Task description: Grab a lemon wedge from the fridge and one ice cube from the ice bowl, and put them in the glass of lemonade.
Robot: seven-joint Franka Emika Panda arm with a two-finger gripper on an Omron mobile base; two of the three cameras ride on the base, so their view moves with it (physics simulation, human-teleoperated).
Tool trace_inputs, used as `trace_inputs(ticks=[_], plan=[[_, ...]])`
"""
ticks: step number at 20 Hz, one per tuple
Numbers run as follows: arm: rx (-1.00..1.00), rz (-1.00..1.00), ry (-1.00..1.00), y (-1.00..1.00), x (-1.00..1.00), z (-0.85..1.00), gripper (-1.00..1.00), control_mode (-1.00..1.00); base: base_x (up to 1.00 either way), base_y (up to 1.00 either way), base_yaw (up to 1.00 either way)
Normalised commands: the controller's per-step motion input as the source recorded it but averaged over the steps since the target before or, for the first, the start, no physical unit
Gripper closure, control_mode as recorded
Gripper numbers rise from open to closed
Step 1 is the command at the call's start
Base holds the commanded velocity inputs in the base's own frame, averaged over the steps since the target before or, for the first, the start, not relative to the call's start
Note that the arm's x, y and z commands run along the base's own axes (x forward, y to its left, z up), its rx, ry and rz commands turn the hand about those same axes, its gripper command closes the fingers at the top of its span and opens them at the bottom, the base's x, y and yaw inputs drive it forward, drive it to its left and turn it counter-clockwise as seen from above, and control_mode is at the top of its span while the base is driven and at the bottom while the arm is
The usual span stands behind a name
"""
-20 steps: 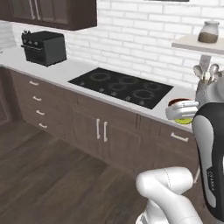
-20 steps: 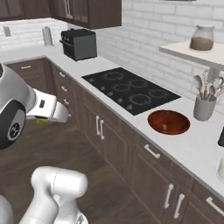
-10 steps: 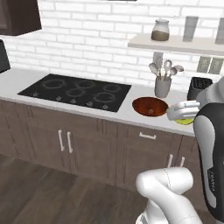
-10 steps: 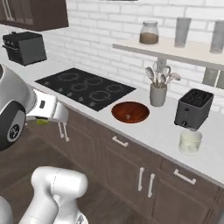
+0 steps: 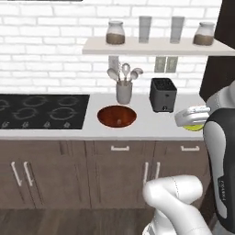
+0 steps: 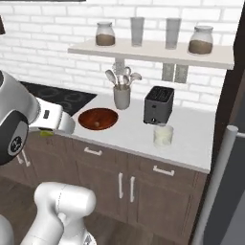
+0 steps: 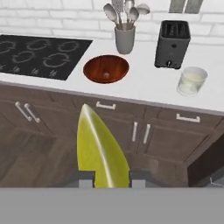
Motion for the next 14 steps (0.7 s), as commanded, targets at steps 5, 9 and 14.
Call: trace_inputs(ticks=[5,9,14], plan=[[0.0,0.0,0.0,0.0,0.0,0.0,1.0,1.0,0.4,-0.21,-0.59],[0.0,0.0,0.0,0.0,0.0,0.0,1.0,1.0,0.69,0.0,-0.61],[0.0,0.0,0.0,0.0,0.0,0.0,1.0,1.0,0.94,0.06,-0.59]])
